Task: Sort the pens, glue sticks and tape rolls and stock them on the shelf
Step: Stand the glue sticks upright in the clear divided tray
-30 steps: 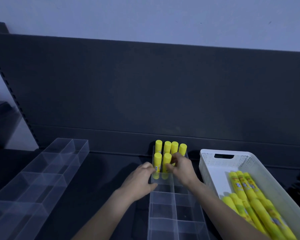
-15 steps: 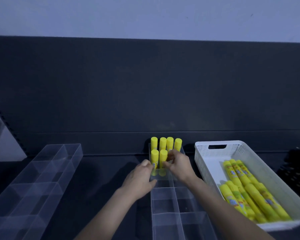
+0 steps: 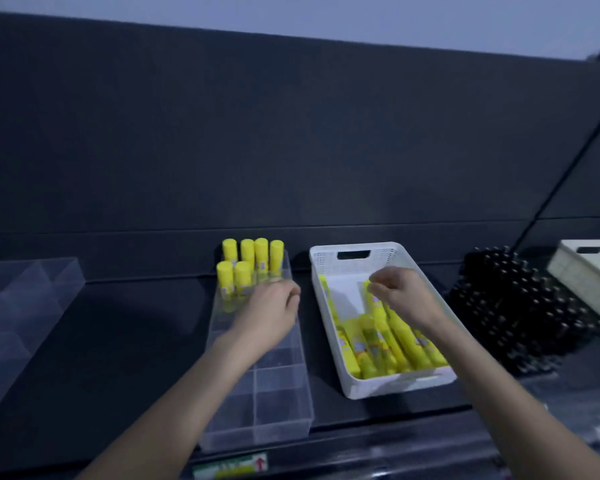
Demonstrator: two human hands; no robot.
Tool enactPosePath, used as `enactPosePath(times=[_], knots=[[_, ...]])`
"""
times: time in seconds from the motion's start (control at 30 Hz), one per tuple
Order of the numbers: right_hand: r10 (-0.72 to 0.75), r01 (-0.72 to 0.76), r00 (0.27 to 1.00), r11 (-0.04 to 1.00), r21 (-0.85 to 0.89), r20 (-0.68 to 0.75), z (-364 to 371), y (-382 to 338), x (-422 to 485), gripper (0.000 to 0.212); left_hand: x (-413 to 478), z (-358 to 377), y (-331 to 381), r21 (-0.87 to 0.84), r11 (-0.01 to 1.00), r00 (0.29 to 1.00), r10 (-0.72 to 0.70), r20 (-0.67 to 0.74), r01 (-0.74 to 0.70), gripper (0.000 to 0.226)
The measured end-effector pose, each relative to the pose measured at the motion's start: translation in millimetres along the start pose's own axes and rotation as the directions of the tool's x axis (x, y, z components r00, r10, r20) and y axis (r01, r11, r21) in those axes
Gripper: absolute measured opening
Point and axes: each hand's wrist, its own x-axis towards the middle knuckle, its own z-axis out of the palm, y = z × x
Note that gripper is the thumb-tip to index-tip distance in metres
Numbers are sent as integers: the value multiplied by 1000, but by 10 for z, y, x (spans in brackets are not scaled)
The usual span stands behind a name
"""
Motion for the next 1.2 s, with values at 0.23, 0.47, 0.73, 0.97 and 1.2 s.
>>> enactPosePath(times=[0.23, 0.47, 0.73, 0.97, 1.2], knots=[[132, -24, 969, 892, -450, 210, -182, 622, -232, 12, 157, 646, 918, 509, 846, 953, -8, 304, -155, 38], [269, -126, 934, 866, -484, 237, -102, 722, -291, 37, 222, 925, 1107, 624, 780, 898, -247, 364, -38, 72], [293, -253, 901, 954, -161, 319, -151, 812, -160, 29, 371, 947, 1147, 362, 884, 808, -433, 399, 295, 88], [207, -225, 951, 973, 57, 232, -140, 870, -164, 10, 382, 976, 1122, 63, 896, 836, -434, 337, 440, 27], [58, -250, 954, 701, 668, 295, -311, 799, -220, 33, 374, 778, 1053, -627, 621, 882, -321, 344, 470, 13]])
